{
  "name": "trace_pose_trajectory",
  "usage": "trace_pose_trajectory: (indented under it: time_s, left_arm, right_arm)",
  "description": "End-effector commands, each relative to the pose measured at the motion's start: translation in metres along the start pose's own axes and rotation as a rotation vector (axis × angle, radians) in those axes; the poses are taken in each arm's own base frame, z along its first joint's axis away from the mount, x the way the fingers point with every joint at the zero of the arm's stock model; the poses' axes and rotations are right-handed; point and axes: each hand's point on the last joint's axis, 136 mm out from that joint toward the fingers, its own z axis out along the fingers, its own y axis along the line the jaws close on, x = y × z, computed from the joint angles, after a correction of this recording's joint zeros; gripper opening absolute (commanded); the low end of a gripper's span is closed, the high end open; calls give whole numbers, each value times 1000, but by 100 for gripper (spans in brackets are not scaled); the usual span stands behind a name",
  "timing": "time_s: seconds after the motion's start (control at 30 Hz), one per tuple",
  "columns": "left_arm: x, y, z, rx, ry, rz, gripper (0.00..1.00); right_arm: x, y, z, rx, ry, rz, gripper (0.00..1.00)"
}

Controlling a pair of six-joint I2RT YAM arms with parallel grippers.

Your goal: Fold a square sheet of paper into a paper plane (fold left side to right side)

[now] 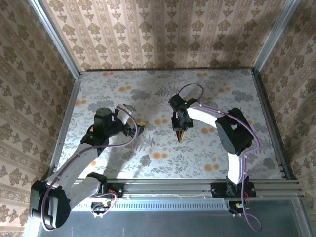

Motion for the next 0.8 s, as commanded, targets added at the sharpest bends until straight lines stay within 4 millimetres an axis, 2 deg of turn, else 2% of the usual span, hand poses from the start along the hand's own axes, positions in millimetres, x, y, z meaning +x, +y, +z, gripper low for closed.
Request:
trace_pose_trajectory:
  time_s: [0.0,0.3,0.67,0.77]
  left_arm:
    - [-6,0,-1,14,-9,1,100]
    - [-5,0,0,16,-6,0,100]
    - [-5,-1,0,19,-4,-4,100]
    - [-5,-1,0,21,-4,-5,100]
  right_arm:
    - [-2,-4,-18,69,-20,-29,3]
    - [-2,-3,-24,216,-12,-106,3]
    - [3,18,-6,259,39,-182,7]
    - [4,23,-5,245,41,-189,10]
